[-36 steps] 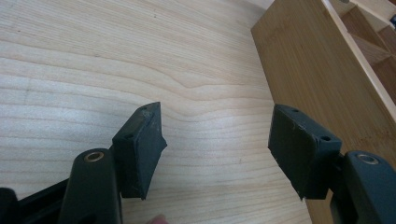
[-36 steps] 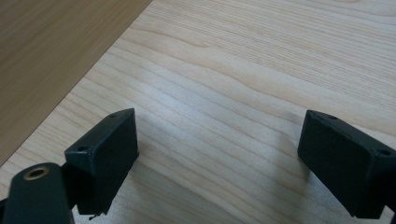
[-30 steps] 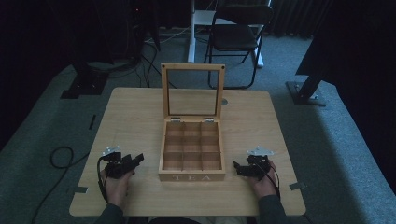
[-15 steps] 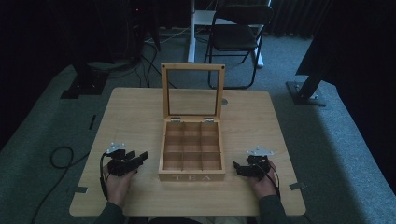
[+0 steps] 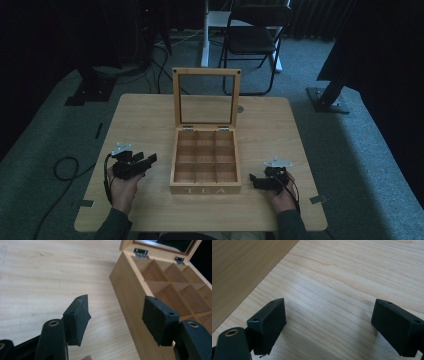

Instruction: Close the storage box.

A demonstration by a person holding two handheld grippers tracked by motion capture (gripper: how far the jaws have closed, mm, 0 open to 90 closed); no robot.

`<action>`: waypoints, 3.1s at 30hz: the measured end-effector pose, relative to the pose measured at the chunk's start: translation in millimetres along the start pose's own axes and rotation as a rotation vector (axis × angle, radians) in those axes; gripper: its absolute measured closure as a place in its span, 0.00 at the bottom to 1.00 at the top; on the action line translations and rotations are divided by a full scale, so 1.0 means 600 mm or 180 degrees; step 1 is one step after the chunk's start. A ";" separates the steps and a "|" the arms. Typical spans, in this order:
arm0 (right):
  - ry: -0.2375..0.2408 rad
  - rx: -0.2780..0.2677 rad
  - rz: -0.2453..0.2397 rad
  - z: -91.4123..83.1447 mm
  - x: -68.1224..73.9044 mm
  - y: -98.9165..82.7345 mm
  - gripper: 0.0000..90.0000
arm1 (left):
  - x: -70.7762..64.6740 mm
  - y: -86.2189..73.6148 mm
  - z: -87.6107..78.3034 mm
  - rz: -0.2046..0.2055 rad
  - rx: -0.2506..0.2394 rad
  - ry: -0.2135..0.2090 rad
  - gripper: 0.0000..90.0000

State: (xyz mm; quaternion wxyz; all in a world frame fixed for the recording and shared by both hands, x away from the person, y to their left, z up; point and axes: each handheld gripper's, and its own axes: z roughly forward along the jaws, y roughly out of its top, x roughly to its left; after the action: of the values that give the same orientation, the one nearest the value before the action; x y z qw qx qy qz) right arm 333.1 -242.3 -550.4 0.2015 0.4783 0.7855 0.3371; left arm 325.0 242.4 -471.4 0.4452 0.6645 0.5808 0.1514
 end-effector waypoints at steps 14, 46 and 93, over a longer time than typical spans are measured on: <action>0.0001 -0.0002 -0.0006 -0.001 0.001 -0.001 0.13 | -0.024 0.061 -0.008 0.0168 -0.0116 -0.0104 0.44; 0.0021 0.0000 -0.0019 -0.001 0.002 -0.001 0.13 | -0.066 0.153 0.015 0.0528 -0.0343 -0.0078 0.42; 0.0025 -0.0002 -0.0032 -0.002 0.004 -0.002 0.13 | -0.052 0.249 0.136 0.0835 -0.0136 -0.0250 0.39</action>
State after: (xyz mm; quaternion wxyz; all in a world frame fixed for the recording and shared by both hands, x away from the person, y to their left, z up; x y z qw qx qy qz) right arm 330.5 -241.2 -550.5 0.2002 0.4730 0.7885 0.3382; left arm 470.2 190.8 -392.4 0.4581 0.7305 0.4677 0.1945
